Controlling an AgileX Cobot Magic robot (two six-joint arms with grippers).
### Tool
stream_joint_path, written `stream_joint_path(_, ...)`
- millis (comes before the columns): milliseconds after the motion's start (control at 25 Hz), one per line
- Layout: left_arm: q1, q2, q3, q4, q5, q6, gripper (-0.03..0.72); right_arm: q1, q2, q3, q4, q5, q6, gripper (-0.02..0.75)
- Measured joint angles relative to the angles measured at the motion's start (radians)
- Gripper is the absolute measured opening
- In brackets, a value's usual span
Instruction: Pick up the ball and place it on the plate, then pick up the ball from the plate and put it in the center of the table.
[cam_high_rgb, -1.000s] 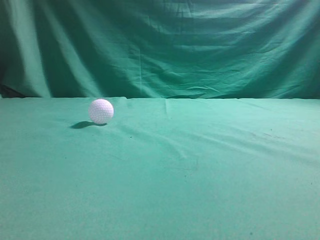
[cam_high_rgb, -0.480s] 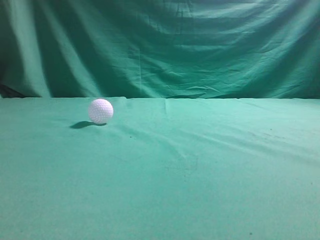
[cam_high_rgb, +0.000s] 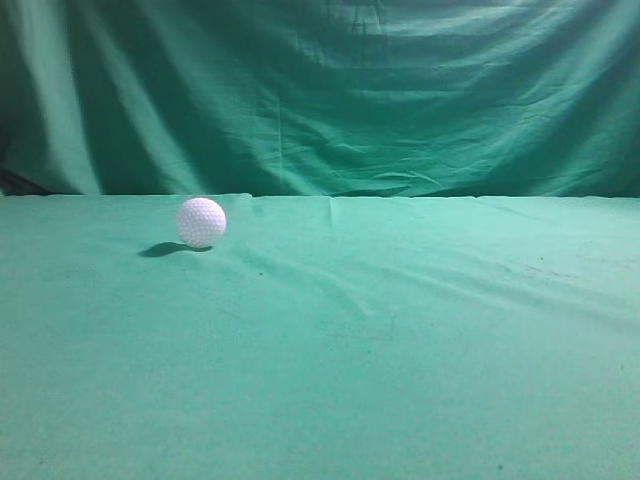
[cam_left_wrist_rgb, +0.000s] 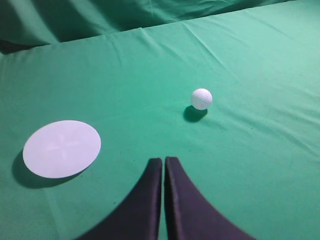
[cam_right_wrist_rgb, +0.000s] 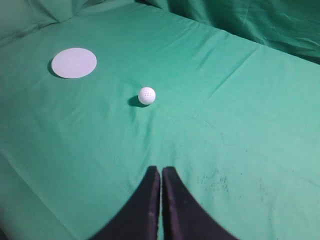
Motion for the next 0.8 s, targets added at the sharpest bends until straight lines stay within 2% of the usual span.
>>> stream_joint_path(240,0.0,0.0,0.001,-0.02,-0.024,0.0,0.0,0.0,-0.177,0.19,0.044,-0.106,0.0,0.0)
stream_joint_path(440,0.0,0.0,0.001,-0.025,-0.024,0.0,0.0,0.0,-0.221,0.327,0.052,-0.189,0.007,0.0)
stream_joint_path(600,0.0,0.0,0.001,-0.027,-0.024,0.0,0.0,0.0,-0.221,0.399,0.069,-0.261,0.035,0.0)
stream_joint_path(800,0.0,0.0,0.001,-0.029,-0.024,0.0,0.0,0.0,-0.221,0.411,0.078,-0.323,0.043,0.0)
